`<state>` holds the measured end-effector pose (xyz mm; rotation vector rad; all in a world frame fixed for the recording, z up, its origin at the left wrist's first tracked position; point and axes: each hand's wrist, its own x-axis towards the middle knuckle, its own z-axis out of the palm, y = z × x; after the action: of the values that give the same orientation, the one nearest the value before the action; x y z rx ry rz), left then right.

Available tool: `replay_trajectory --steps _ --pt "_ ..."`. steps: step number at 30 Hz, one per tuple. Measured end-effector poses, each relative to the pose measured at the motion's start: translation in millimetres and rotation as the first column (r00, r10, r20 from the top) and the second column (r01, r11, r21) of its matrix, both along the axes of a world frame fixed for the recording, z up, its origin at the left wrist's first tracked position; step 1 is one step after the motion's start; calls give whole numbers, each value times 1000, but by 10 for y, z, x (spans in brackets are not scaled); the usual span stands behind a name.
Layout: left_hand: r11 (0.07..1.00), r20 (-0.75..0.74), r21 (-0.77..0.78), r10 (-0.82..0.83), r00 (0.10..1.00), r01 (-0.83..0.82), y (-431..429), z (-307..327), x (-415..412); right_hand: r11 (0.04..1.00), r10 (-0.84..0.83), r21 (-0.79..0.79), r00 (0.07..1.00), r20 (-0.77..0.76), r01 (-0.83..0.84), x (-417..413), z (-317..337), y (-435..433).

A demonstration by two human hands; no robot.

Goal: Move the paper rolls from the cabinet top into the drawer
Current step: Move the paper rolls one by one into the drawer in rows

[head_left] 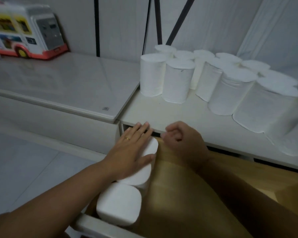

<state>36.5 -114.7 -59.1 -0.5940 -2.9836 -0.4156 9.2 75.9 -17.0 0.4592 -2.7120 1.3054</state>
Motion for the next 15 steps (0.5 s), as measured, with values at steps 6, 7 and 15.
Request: replay_trajectory --steps 6,7,15 --pt "999 -37 41 4 999 -3 18 0 -120 982 -151 -124 988 -42 144 -778 299 64" --pt "999 -39 35 4 999 -2 18 -9 -132 978 -175 -123 984 -41 169 -897 315 64" --pt "997 -37 77 3 999 0 0 -40 -228 918 -317 -250 949 5 308 -1598 397 -107"
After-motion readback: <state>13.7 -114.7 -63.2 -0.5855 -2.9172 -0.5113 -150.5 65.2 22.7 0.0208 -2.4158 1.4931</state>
